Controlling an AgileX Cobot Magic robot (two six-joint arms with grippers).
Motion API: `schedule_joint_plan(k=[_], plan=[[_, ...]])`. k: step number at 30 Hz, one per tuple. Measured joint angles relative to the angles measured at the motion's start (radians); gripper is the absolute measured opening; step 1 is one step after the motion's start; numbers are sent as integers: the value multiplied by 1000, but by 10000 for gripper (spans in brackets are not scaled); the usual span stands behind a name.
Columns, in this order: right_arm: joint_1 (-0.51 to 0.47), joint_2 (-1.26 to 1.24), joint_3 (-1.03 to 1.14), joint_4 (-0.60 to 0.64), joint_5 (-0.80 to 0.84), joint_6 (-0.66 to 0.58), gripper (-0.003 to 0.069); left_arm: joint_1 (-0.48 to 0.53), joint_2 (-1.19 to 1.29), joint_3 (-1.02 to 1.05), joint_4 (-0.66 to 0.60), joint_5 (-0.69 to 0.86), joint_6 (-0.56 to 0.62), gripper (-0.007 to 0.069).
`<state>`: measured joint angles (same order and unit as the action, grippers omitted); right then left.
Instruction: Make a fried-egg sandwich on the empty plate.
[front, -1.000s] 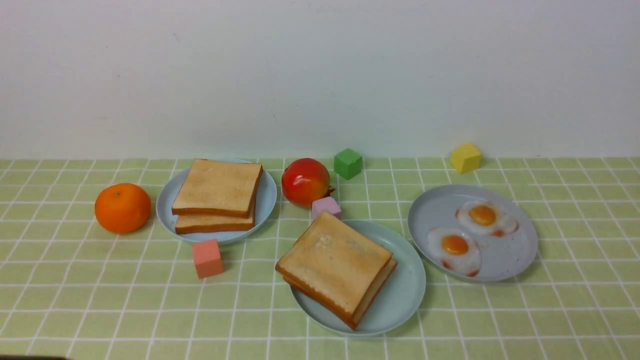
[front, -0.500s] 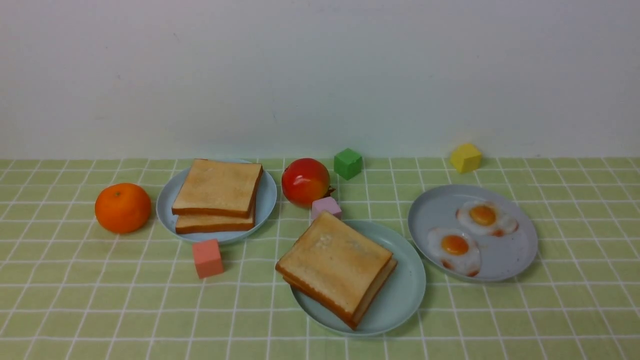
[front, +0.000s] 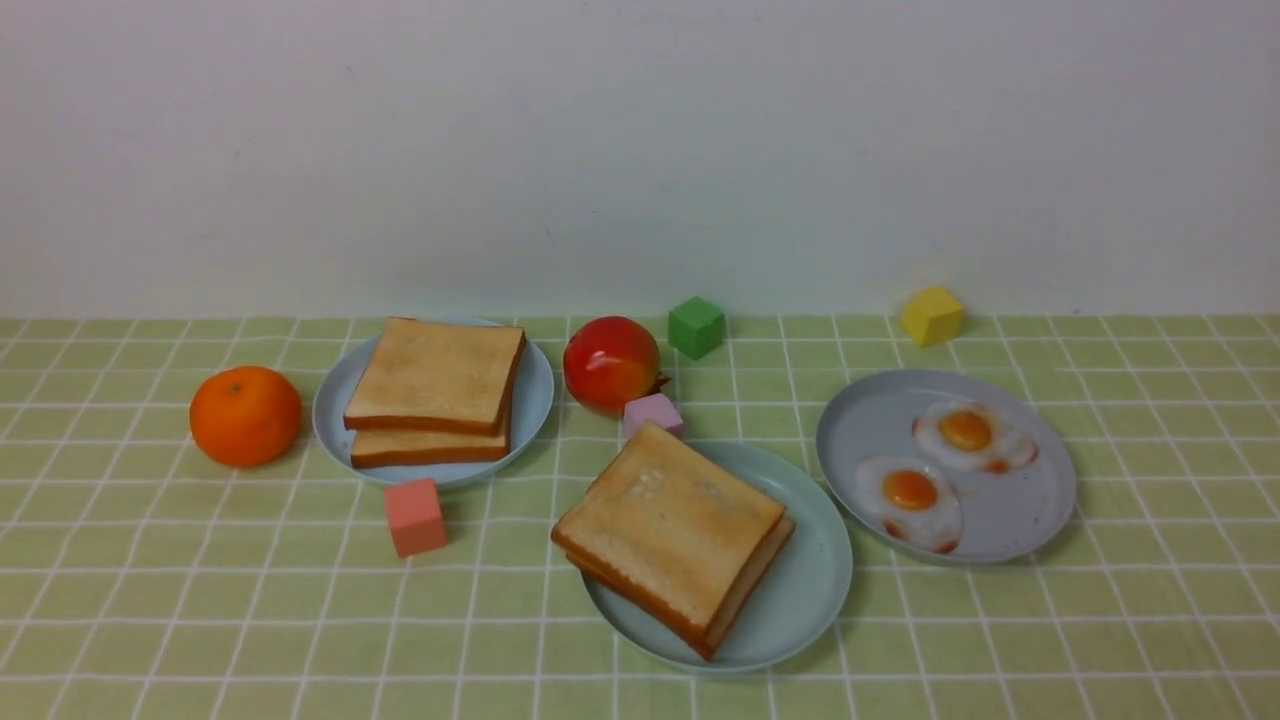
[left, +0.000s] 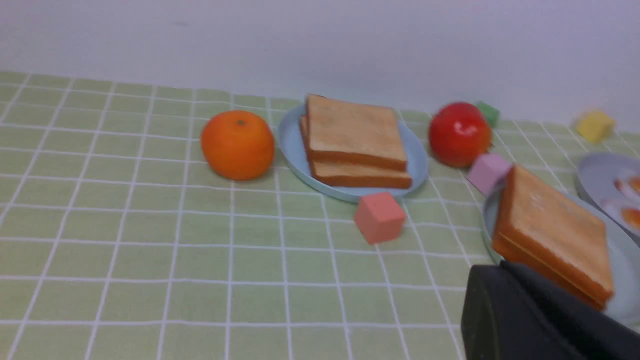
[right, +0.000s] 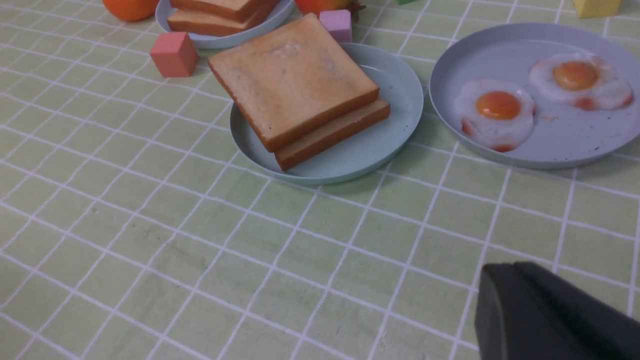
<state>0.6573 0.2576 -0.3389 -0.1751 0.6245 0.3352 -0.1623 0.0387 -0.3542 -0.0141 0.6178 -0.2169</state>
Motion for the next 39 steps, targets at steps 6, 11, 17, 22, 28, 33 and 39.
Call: schedule_joint_plan(k=[6, 11, 17, 22, 28, 33, 39], plan=[[0, 0, 0, -1, 0, 0, 36, 17, -50, 272, 28, -215, -71, -13], [0, 0, 0, -4, 1, 0, 43, 17, -50, 378, 24, -221, -76, -13], [0, 0, 0, -4, 1, 0, 50, 18, -50, 383, 24, -222, -63, -11], [0, 0, 0, -4, 1, 0, 59, 18, -50, 383, 23, -223, -60, -6], [0, 0, 0, -4, 1, 0, 68, 18, -50, 383, 23, -223, -60, -1], [0, 0, 0, -4, 1, 0, 74, 18, -50, 383, 23, -223, -60, 2], [0, 0, 0, -4, 1, 0, 83, 18, -50, 383, 22, -223, -60, 3]])
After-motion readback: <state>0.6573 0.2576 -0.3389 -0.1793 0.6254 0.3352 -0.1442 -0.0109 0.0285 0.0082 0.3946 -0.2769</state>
